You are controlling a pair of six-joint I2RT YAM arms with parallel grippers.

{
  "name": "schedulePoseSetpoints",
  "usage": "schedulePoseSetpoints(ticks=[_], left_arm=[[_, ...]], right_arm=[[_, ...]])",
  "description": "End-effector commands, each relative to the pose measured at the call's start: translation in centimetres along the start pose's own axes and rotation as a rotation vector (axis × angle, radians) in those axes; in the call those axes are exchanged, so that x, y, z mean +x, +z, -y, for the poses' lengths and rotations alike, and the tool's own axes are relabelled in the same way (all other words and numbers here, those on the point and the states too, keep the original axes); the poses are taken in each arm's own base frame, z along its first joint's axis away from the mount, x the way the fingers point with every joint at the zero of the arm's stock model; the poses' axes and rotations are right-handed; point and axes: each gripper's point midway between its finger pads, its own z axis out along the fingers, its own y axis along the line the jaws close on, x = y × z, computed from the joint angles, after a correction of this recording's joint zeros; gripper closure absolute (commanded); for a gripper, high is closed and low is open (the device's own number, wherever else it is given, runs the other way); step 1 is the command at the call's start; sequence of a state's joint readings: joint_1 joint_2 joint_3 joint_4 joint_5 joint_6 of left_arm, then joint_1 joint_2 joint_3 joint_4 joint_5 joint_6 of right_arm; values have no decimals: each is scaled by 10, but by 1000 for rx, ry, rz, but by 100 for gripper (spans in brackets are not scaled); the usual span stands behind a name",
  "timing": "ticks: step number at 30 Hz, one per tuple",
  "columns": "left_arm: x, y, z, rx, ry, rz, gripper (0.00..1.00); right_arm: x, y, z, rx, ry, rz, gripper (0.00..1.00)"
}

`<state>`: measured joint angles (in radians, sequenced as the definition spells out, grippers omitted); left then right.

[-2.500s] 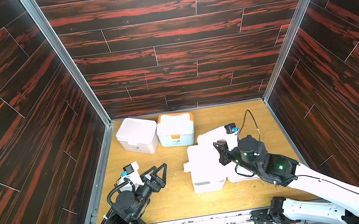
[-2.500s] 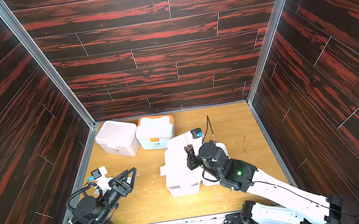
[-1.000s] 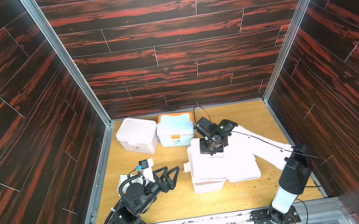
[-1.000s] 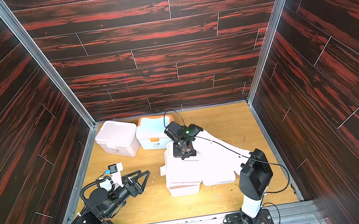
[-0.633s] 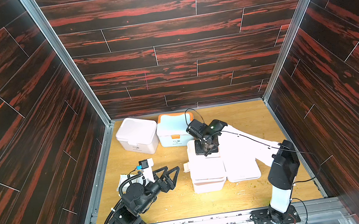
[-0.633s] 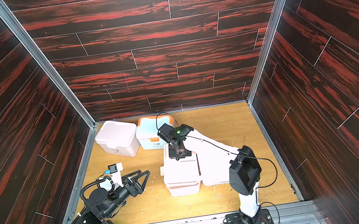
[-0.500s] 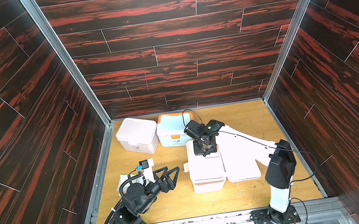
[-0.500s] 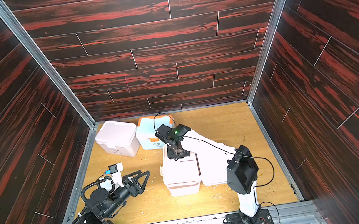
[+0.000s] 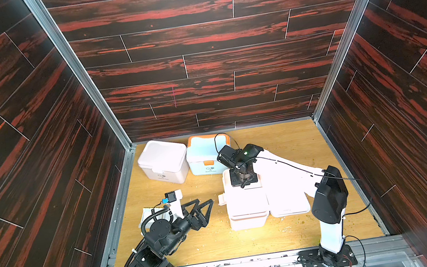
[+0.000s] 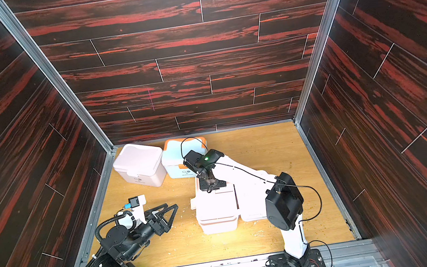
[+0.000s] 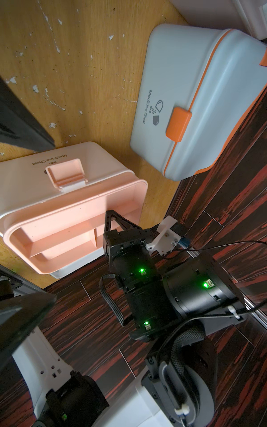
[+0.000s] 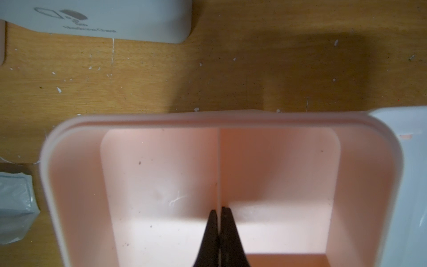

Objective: Open first aid kits and take out gauze
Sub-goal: Place the compartment layer in the first aid kit.

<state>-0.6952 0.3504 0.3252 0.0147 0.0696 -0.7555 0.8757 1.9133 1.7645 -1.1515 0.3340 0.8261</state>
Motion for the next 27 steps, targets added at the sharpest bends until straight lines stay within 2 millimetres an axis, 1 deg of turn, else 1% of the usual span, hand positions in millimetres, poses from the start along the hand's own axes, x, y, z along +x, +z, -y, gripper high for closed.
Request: schedulePoseSetpoints(ticks=[1,13,20,23,27], left_arm=[[2,-1,-1,2,8,3,0],[1,-3,-2,5,2,16,0],[2,-3,-2,5,-4,14,0],[2,-3,-2,6,-3,15,0],[1,-3,-2,5,-5,16,0]], right_arm=[[9,12,-2,29,-30,-38,100],[19,9,0,33,-42,-45,100],[24,19,-2,22,-36,-62,100],[25,21,-3,19,-39,-62,95],[25,19,-4,7,-41,-57,89]])
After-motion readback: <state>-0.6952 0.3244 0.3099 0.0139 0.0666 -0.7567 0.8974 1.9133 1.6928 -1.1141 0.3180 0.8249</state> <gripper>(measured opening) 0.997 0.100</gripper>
